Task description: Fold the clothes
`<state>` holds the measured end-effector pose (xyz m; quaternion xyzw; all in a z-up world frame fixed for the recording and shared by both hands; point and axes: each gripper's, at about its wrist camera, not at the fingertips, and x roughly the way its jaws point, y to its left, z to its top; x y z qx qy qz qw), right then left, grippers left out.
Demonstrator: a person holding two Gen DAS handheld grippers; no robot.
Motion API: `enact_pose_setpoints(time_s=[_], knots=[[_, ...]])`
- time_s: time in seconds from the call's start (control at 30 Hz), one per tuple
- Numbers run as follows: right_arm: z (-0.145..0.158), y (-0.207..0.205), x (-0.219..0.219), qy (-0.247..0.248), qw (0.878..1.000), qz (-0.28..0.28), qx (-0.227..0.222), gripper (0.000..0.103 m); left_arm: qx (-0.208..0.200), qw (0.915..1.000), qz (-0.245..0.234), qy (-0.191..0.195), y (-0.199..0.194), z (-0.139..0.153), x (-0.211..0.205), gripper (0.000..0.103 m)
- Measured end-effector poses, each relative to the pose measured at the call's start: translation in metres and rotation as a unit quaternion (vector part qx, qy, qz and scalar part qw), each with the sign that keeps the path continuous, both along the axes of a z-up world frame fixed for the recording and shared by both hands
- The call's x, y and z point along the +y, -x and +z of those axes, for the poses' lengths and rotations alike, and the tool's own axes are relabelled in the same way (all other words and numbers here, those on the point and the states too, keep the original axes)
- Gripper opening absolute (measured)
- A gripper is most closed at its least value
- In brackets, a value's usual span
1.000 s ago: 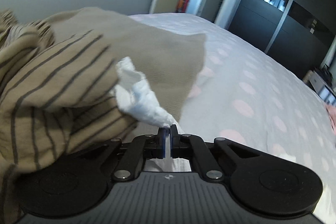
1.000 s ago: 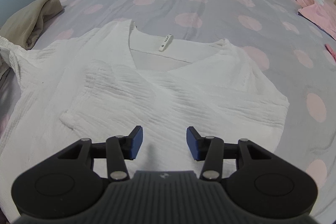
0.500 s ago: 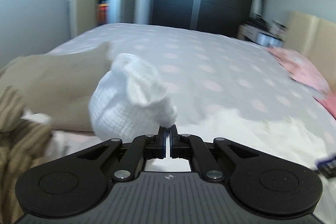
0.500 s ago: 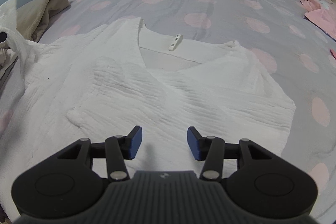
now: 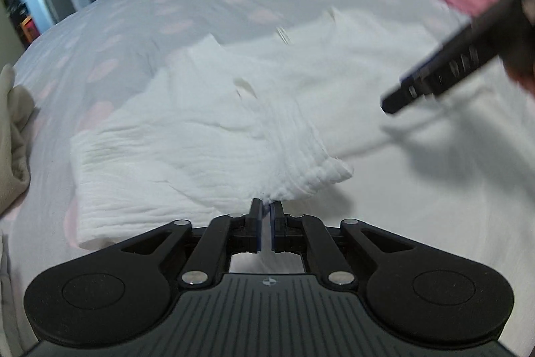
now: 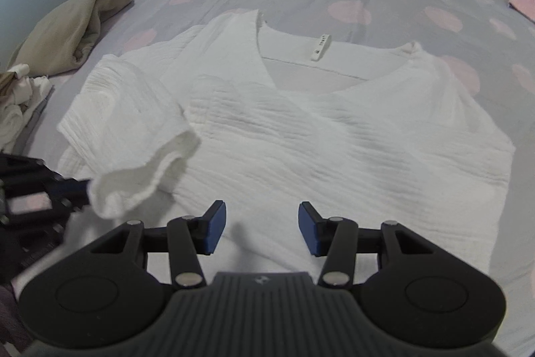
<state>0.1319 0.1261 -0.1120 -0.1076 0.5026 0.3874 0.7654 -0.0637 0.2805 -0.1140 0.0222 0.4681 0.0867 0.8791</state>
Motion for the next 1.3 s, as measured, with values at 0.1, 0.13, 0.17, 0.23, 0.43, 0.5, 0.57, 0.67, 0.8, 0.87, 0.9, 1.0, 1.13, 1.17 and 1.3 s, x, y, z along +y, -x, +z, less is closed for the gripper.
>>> enact_pose_setpoints(time_s=[0.1,0.13,0.17,0.23,0.43,0.5,0.57,0.67,0.8,0.87,0.9,1.0,1.13,1.17,1.3], knots=[[-0.002,-0.001,0.003,-0.032,0.999,-0.013,0.041,0.052,0.002,1.0000,-0.003,0.005,0.001,0.000,0.000,0.006],[-0.003,-0.002,0.005,-0.043,0.997,-0.020,0.055,0.052,0.003,1.0000,-0.004,0.007,0.001,-0.001,-0.002,0.011],[-0.004,-0.003,0.006,-0.054,0.996,-0.029,0.068,0.055,0.006,0.9999,-0.006,0.008,0.000,-0.002,-0.004,0.016],[-0.005,-0.006,0.011,-0.071,0.993,-0.042,0.087,0.057,0.014,0.9998,-0.012,0.009,0.000,-0.003,-0.006,0.022],[-0.010,-0.012,0.032,-0.095,0.987,-0.058,0.118,0.057,0.025,0.9995,-0.018,0.008,0.005,-0.002,-0.006,0.033],[-0.012,-0.013,0.040,-0.100,0.985,-0.061,0.127,0.056,0.023,0.9996,-0.009,0.012,0.007,0.000,-0.001,0.036],[-0.018,-0.012,0.049,-0.097,0.985,-0.058,0.134,0.051,0.020,0.9997,0.002,0.015,0.011,0.003,0.006,0.037],[-0.029,-0.009,0.060,-0.092,0.983,-0.054,0.151,0.033,0.016,0.9995,0.020,0.019,0.017,0.009,0.017,0.039],[-0.020,-0.006,0.070,-0.110,0.983,-0.040,0.139,0.008,0.012,0.9985,0.050,0.018,0.026,0.013,0.033,0.041],[-0.006,-0.005,0.074,-0.123,0.984,-0.032,0.121,0.007,0.015,0.9974,0.069,0.012,0.031,0.013,0.042,0.042],[0.004,-0.006,0.074,-0.135,0.984,-0.032,0.116,0.007,0.017,0.9966,0.080,0.007,0.035,0.012,0.047,0.043],[0.033,-0.010,0.074,-0.170,0.980,-0.035,0.099,0.006,0.022,0.9934,0.112,-0.008,0.044,0.008,0.061,0.050],[0.070,-0.015,0.071,-0.212,0.974,-0.038,0.070,0.006,0.018,0.9889,0.148,-0.005,0.051,0.003,0.079,0.052],[0.078,-0.016,0.070,-0.220,0.972,-0.040,0.065,0.006,0.013,0.9879,0.155,0.003,0.051,0.002,0.083,0.052],[0.096,-0.018,0.062,-0.240,0.968,-0.047,0.050,0.006,-0.014,0.9812,0.188,0.041,0.049,0.003,0.100,0.052]])
